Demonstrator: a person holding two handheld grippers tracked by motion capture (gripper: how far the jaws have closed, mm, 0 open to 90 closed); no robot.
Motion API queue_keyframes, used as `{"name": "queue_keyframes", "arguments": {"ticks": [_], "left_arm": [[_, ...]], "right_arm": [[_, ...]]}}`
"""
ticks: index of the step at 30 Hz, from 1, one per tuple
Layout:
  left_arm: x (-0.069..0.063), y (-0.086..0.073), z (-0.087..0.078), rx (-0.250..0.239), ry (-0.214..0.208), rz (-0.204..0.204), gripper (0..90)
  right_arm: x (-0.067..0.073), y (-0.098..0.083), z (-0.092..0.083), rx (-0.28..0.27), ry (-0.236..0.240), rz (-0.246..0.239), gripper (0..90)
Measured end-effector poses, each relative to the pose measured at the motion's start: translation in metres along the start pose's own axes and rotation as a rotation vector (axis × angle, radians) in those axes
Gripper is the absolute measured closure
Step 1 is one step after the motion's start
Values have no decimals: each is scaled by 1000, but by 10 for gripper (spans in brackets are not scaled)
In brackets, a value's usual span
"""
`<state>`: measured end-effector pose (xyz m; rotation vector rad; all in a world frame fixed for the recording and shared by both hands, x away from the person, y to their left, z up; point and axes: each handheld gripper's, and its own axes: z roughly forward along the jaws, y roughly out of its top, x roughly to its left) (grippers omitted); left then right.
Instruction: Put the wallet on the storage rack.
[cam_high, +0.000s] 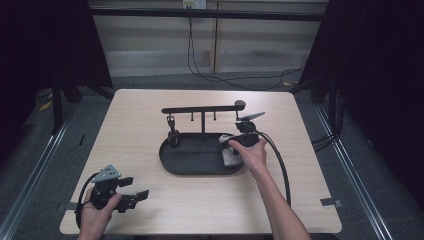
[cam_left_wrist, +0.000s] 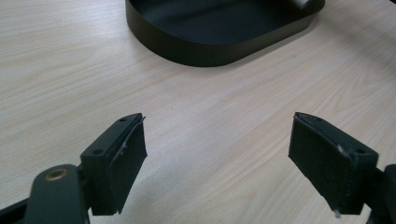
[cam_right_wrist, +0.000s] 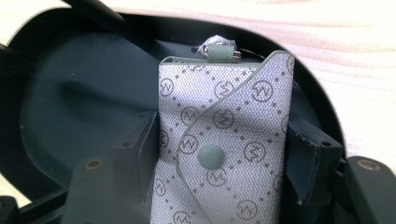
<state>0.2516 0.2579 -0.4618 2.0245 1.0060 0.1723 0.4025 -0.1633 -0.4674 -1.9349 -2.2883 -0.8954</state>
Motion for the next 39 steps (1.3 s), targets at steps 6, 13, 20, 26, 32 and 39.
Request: {"name": "queue_keyframes", "arguments": {"ticks": [6,13,20,26,32,39], "left_arm": [[0,0,-1,-6,-6,0,188],[-2,0,-1,-13,-8,9,188],[-2,0,-2,-22,-4,4,188],[-1,0,-1,-17,-2,0,188],[0,0,-1,-13,5,0,188],[0,1,-2,-15,7,0,188]], "right_arm": [[-6,-5,6,-19,27,31,311],[-8,-4,2,-25,23,31,282],[-6,-6,-4,-50,22,19,245],[-10,-8,-18,-101,46,8,232],[-18,-16,-34,-139,40,-4,209],[-25,-24,-53,-182,40,-49,195]]}}
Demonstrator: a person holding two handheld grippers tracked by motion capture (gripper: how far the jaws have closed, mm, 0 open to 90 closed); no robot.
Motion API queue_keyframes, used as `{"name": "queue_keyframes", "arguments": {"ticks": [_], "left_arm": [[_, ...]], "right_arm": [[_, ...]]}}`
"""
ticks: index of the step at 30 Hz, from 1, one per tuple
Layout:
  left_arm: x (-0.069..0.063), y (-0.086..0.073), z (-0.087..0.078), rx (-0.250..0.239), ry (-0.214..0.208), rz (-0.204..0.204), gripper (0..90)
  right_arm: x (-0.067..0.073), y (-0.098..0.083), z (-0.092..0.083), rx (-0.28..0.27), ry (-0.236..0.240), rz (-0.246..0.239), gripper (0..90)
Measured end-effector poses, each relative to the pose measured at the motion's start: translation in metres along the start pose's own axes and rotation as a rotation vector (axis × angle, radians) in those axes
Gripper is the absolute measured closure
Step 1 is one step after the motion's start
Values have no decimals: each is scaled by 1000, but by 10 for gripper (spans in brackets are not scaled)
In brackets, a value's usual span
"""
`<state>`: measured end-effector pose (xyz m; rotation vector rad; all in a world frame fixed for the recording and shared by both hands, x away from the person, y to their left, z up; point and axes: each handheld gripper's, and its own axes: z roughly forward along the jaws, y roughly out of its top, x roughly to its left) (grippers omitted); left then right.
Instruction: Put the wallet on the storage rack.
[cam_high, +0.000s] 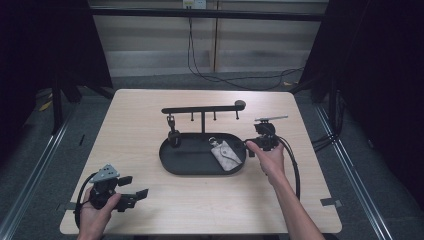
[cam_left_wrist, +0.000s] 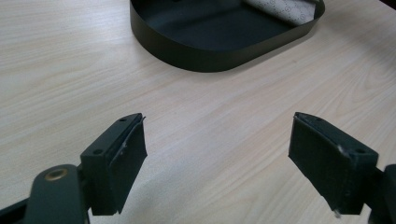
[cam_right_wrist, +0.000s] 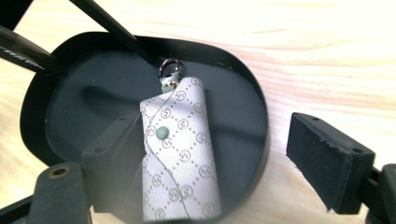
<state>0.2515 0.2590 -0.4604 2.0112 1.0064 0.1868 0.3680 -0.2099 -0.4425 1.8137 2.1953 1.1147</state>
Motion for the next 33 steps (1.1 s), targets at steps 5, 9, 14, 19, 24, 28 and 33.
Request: {"name": "queue_keyframes", "arguments": {"ticks": [5,9,14,19,24,28,33], "left_arm": [[-1,0,0,1,-4,-3,188],[-2,-1,1,5,1,2,188],[-2,-1,0,0,3,-3,188],[-2,-1,0,2,2,-4,188],[-2,-1,-1,-1,7,-5,188],[-3,-2,-3,-7,7,-6,188],[-5,-2,-3,-9,8,-6,188]], "right_arm": [[-6,-10,-12,-16,0,-8,188],[-7,-18,-22,-38,0,-19,184],[-10,-26,-33,-53,-7,-29,182],[-11,-37,-44,-72,-7,-36,184],[-15,-49,-54,-79,-21,-37,186],[-19,-60,-61,-93,-19,-38,195],[-18,-73,-69,-111,-27,-56,196]]}}
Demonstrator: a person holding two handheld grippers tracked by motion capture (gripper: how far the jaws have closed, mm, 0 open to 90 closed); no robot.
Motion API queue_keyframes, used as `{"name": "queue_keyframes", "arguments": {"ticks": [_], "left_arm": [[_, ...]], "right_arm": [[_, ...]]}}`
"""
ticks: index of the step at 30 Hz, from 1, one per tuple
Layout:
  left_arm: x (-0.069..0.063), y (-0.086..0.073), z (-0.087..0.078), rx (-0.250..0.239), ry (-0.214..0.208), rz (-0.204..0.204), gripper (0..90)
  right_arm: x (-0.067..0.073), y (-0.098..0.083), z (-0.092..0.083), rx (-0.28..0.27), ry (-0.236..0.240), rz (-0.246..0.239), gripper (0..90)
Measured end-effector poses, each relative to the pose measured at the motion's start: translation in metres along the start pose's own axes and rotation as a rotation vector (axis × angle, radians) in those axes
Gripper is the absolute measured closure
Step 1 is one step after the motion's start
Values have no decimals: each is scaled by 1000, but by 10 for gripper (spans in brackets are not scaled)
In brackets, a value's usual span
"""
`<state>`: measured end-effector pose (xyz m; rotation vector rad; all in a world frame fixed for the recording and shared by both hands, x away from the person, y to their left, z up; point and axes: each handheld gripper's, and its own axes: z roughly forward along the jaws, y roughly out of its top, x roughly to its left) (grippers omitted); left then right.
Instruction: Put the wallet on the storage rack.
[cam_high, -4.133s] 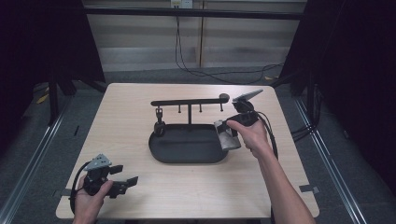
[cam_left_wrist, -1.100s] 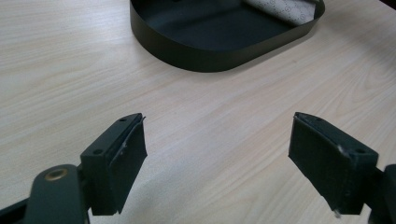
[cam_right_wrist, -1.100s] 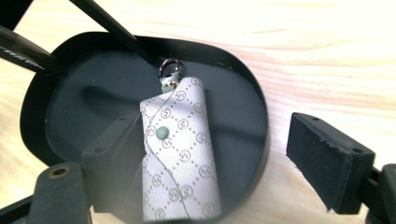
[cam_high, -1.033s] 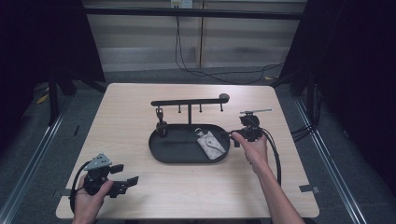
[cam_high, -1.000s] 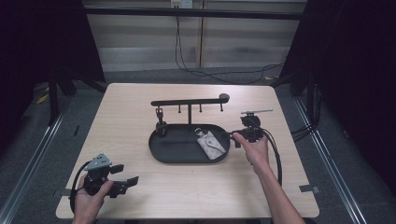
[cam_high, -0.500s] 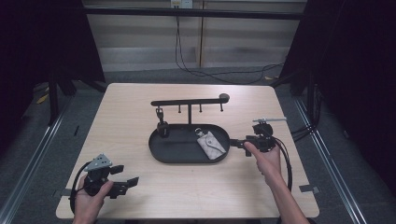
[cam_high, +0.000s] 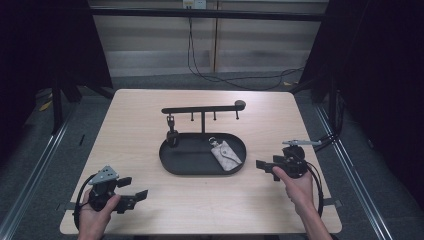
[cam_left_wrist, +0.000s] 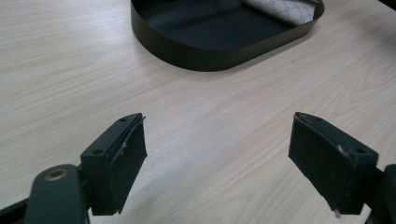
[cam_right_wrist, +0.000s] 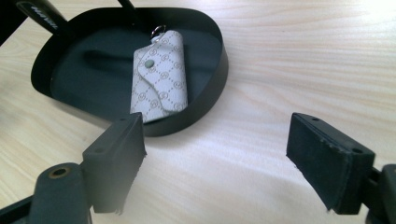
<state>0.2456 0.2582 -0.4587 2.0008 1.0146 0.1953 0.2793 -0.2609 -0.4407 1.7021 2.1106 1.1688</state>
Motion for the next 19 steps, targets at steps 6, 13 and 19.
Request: {"name": "queue_keyframes", "arguments": {"ticks": [6,13,19], "left_arm": [[0,0,0,3,-3,0,188],[1,0,1,9,1,-1,188],[3,-1,3,21,8,-1,188]], "right_arm": [[1,-16,-12,1,-19,-14,200],[-5,-38,-24,32,-78,-35,198],[-18,-55,-21,28,-127,-27,192]]}}
